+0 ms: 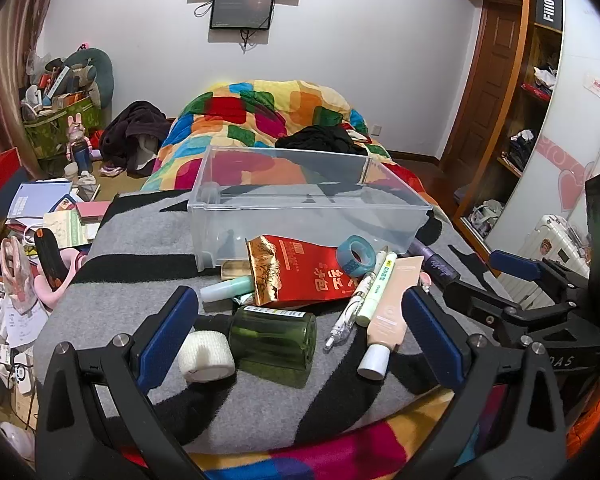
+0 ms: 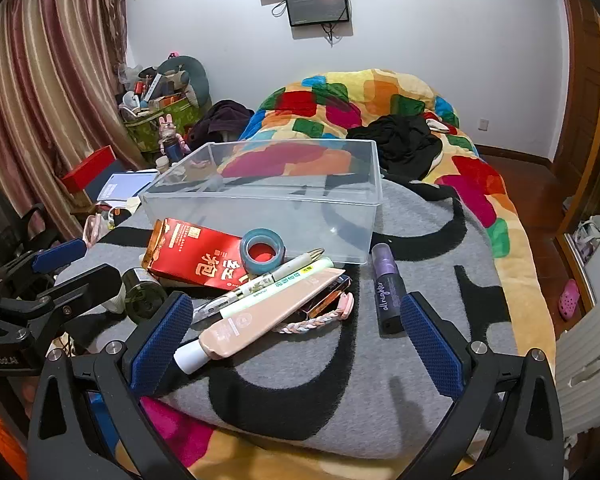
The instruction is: Organize objects
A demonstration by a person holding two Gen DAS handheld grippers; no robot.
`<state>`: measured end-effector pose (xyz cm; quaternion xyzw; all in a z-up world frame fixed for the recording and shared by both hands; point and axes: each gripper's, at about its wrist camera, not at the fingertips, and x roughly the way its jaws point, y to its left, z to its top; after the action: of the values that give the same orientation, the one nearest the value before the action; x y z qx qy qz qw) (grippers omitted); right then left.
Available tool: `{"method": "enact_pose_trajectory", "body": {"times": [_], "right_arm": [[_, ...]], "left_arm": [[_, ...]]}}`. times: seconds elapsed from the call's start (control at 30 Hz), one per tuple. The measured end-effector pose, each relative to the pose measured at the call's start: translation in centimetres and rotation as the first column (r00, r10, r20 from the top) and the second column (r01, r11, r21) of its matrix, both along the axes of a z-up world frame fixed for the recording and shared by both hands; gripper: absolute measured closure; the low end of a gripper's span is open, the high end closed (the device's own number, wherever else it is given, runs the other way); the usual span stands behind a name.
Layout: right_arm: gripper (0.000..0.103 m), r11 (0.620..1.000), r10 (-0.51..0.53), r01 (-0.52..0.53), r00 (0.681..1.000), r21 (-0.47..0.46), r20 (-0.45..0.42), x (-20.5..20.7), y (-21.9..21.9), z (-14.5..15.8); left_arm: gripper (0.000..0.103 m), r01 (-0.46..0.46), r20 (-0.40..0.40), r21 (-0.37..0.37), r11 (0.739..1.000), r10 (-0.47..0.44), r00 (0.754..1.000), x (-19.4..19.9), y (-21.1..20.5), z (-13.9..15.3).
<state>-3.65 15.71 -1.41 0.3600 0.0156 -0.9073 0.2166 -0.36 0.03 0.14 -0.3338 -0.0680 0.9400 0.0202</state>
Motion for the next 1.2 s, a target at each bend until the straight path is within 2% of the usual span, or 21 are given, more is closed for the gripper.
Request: {"method": "enact_pose_trajectory", "body": {"times": [1.2], "right_arm": [[0.000,1.000,0.003,-0.003,1.000,-0.013,0.006,0.04,-0.01,-0.08]], "left_arm": [[0.000,0.017,-0.008,0.022,1.000,-0.017,1.000,0.58,0.17,0.17]]}}
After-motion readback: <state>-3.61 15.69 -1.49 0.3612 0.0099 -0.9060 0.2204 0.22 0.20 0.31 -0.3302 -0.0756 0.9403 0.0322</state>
